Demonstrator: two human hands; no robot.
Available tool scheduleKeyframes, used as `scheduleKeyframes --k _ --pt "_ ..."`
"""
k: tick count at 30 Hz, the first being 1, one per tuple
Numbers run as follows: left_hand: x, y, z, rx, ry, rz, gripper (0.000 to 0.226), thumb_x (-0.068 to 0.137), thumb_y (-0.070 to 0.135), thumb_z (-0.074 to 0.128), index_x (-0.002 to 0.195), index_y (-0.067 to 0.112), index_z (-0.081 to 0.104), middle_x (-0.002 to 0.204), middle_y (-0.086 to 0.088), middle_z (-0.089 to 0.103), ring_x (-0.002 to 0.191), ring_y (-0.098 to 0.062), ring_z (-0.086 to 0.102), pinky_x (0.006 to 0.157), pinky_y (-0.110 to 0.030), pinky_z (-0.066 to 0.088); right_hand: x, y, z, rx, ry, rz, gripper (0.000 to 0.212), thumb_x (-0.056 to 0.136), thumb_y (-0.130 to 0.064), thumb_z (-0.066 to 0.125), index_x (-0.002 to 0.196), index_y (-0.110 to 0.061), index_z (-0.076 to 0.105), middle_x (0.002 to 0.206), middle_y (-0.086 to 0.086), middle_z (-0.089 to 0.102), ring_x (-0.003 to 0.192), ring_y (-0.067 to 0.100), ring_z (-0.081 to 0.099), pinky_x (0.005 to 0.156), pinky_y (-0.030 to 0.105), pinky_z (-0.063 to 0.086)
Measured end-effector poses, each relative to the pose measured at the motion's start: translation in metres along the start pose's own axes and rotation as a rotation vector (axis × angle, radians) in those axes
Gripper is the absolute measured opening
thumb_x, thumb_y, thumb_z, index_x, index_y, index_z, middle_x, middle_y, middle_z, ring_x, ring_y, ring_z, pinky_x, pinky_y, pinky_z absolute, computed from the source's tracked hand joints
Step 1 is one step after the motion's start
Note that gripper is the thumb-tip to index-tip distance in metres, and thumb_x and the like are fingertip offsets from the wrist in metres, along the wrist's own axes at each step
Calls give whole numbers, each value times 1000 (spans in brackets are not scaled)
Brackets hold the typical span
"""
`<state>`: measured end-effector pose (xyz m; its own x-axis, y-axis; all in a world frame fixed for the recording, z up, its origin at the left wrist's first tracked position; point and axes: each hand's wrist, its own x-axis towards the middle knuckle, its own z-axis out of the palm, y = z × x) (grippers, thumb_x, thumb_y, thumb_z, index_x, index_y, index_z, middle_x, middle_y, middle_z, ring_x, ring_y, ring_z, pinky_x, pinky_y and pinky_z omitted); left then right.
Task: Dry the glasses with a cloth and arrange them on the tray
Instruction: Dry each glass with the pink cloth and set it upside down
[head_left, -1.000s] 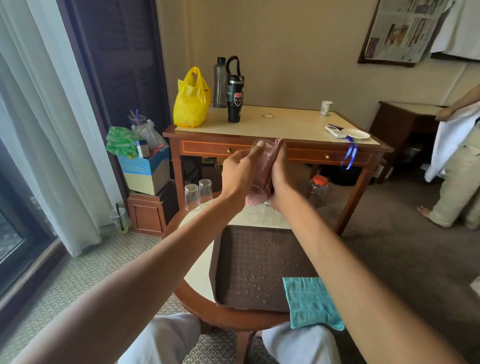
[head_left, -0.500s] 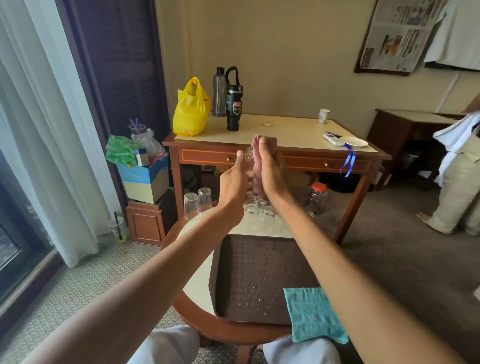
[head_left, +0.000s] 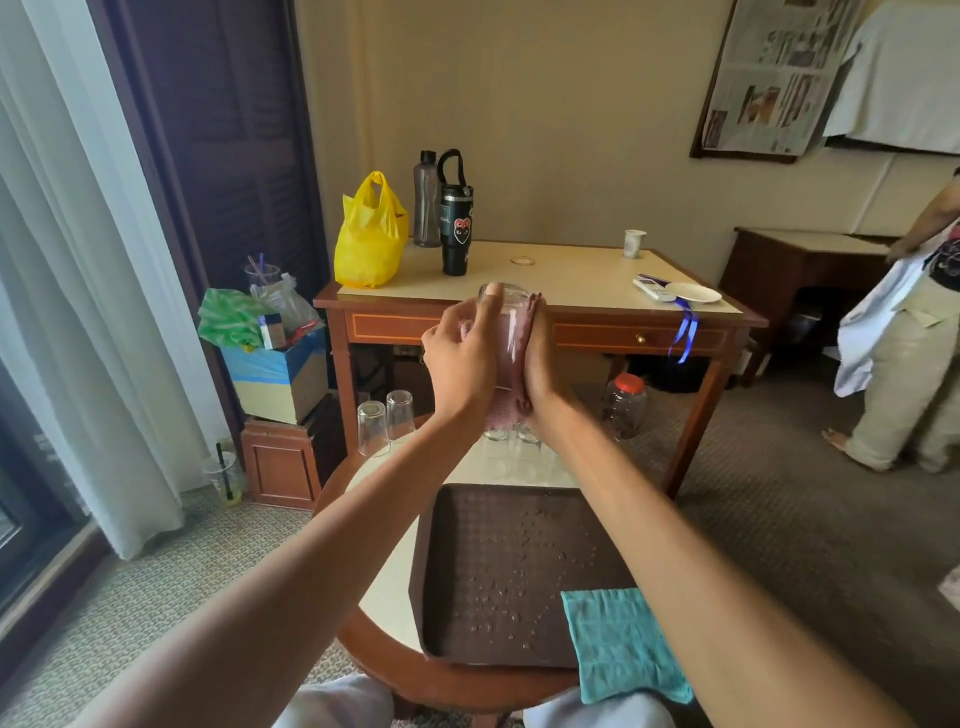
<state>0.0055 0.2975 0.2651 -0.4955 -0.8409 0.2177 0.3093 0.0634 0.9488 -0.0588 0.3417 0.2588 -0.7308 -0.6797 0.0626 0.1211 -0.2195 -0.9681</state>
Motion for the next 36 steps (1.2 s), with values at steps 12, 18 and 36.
scheduleKeyframes --k 12,18,36 --pt "2 1 -6 -119 -50 -132 23 106 44 53 106 28 69 95 7 76 92 -8 71 73 -26 59 -4 6 5 -398 131 -377 58 90 -67 52 118 -16 54 99 5 69 84 21 70 72 45 60" --pt "-10 -3 6 -48 -31 -59 46 82 81 60 106 45 75 115 15 69 111 -5 67 97 -43 57 7 -33 -3 -193 122 -158 57 105 -58 27 79 -23 63 68 -4 64 66 11 63 63 24 49" --pt "19 6 -2 -65 78 -151 39 94 54 67 109 18 70 105 -3 74 96 -18 70 83 -34 56 -10 13 4 -378 21 -197 67 101 -65 28 111 -6 57 71 5 67 63 19 69 61 38 57"
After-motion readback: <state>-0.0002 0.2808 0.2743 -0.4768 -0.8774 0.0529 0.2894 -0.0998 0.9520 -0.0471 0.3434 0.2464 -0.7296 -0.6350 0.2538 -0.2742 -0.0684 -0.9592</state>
